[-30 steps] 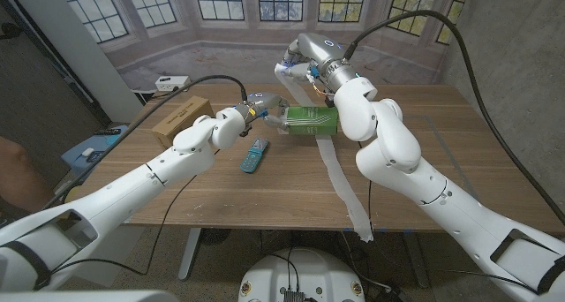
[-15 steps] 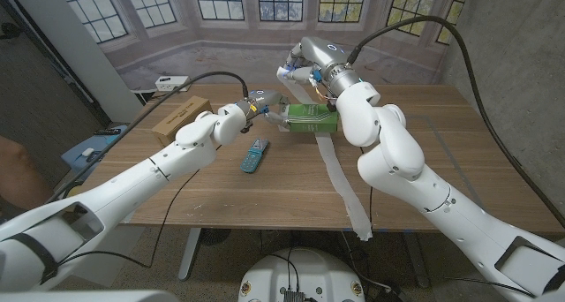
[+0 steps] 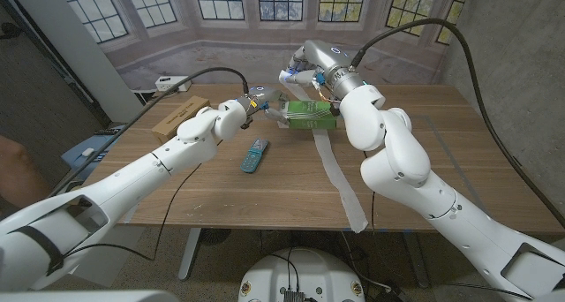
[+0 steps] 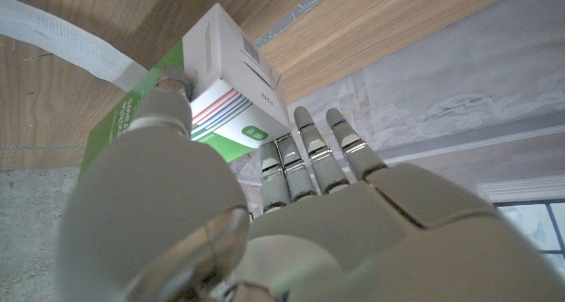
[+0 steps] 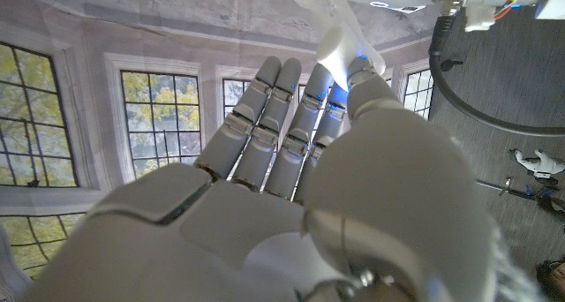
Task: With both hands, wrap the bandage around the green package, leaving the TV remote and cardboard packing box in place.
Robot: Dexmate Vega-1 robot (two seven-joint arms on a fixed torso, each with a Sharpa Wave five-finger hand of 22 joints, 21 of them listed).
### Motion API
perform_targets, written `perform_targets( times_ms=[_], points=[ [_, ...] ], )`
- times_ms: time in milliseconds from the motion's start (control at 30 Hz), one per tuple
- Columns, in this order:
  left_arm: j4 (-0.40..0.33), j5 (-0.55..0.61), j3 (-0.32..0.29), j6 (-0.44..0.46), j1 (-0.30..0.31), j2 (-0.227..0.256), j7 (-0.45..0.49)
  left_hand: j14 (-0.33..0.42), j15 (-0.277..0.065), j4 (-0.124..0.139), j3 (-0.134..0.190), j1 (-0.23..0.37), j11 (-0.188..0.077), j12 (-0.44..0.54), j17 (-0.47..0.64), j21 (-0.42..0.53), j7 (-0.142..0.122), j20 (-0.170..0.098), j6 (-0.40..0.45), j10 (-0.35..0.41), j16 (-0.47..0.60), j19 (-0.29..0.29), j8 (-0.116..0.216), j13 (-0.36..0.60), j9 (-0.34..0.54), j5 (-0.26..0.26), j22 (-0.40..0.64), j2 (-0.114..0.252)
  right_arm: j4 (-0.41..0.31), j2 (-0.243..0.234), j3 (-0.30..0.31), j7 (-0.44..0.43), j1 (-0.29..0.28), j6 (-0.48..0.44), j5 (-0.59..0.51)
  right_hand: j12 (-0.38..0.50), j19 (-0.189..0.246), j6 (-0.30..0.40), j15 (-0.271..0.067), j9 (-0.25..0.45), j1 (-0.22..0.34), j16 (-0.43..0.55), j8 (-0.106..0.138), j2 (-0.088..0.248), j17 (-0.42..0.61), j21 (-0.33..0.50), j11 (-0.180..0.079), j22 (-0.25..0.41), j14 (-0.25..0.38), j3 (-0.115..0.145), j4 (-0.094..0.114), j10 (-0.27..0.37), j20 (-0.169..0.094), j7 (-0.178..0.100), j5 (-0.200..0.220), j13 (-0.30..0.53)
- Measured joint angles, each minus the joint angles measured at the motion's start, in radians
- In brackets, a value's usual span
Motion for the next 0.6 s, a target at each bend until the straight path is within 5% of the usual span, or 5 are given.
perform_targets(
  times_ms=[600],
  points=[
    [0.036, 0.009, 0.019, -0.027, -0.048, -0.026, 0.01, 0.0, 0.0, 0.0, 0.0, 0.0, 0.0, -0.003, 0.005, 0.0, 0.0, 0.0, 0.0, 0.0, 0.0, 0.0, 0.0, 0.005, -0.002, -0.003, 0.0, 0.0, -0.06, -0.008, -0.006, 0.039, -0.064, -0.085, -0.026, 0.0, 0.002, 0.0, 0.0, 0.001, -0.003, 0.0, -0.001, 0.004, 0.004, 0.0, 0.0, 0.0, 0.0, 0.0, 0.0, 0.0, 0.002, 0.0, 0.004, 0.0]
  ],
)
